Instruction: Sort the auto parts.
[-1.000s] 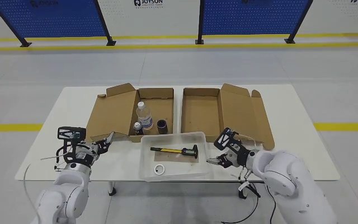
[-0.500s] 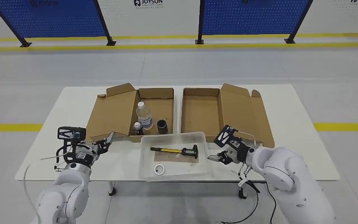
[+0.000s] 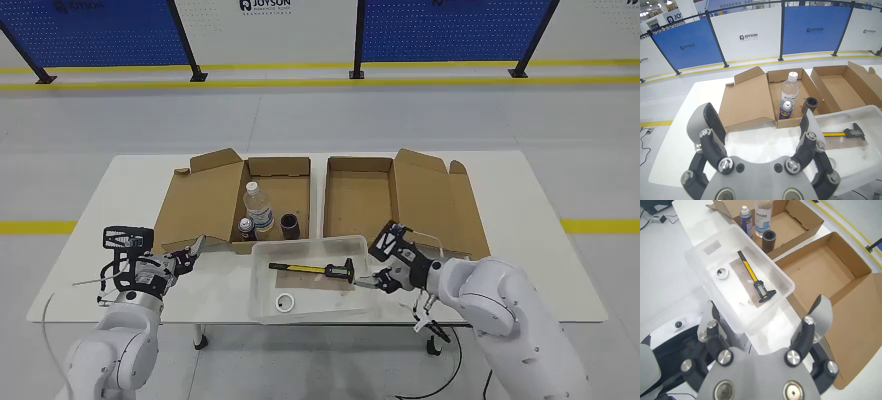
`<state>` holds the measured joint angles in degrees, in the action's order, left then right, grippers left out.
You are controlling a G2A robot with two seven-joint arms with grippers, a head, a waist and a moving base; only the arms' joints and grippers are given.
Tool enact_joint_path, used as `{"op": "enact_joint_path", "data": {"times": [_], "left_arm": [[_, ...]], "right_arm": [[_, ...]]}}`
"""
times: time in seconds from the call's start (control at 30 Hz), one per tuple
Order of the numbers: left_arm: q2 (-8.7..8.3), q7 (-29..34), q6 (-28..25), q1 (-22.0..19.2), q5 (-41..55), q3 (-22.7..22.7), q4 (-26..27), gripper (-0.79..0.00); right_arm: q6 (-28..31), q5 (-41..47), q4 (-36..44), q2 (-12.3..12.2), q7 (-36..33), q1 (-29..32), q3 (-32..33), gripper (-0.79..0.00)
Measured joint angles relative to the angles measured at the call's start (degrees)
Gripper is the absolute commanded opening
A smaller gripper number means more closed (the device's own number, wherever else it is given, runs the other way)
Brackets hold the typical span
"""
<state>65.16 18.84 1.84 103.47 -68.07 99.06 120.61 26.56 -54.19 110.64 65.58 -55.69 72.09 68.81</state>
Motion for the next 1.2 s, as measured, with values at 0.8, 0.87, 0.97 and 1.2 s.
{"op": "enact_joint_path", "data": {"times": [0.8, 0.87, 0.97, 1.2], "left_arm": [[0.00, 0.00, 0.00, 0.00, 0.00, 0.00, 0.00, 0.000], [0.00, 0.00, 0.00, 0.00, 0.00, 0.00, 0.00, 0.000], [0.00, 0.00, 0.00, 0.00, 0.00, 0.00, 0.00, 0.000], [0.00, 0.00, 0.00, 0.00, 0.00, 0.00, 0.00, 0.000]], "right_arm": [[-15.37, 6.56, -23.32, 9.88, -13.70, -28.14, -32.86, 0.000], [-15.86, 6.52, -23.14, 9.87, -13.72, -28.12, -32.85, 0.000], [-16.02, 6.48, -23.08, 9.86, -13.74, -28.10, -32.84, 0.000], [-16.02, 6.48, -23.08, 9.86, -13.74, -28.10, -32.84, 0.000]]}}
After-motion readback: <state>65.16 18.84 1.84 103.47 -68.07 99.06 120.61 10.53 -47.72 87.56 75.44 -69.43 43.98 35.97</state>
